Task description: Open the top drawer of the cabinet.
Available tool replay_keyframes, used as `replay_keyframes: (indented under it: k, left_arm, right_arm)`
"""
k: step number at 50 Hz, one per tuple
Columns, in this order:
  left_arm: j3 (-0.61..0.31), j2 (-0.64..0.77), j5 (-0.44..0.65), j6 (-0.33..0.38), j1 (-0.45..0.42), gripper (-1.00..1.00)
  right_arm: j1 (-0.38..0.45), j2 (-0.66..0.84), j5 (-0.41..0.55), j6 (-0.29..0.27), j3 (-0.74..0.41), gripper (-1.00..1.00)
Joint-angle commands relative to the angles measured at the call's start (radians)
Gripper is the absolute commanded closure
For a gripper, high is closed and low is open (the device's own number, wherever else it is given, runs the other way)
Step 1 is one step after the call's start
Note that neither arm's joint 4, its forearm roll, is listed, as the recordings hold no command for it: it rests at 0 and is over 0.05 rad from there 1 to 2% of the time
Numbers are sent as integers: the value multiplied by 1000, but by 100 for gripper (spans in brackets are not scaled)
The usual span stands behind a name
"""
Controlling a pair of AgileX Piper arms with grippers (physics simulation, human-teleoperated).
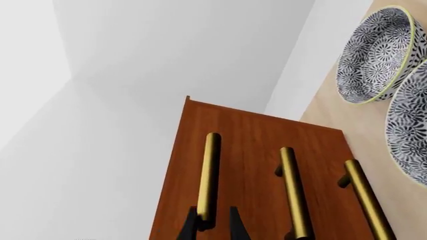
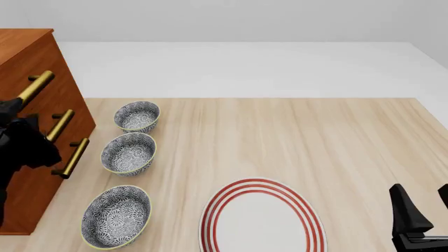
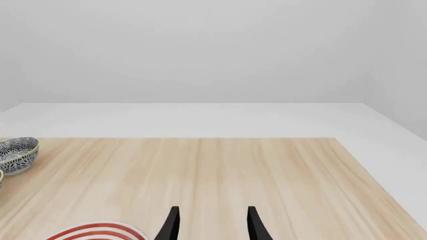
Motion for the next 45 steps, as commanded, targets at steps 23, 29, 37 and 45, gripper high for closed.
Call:
replay_keyframes:
  k: [23, 29, 37, 45]
  left_arm:
    - [4, 14, -28, 31, -10, 100]
    - [4, 8, -21, 34, -20, 100]
    - [6, 16, -25, 38, -28, 100]
    - [9, 22, -29, 40, -43, 100]
  right_arm:
    - [0, 0, 0, 0, 0, -100]
    - [0, 0, 0, 0, 0, -100]
    - [0, 0, 0, 0, 0, -100]
    - [0, 0, 0, 0, 0, -100]
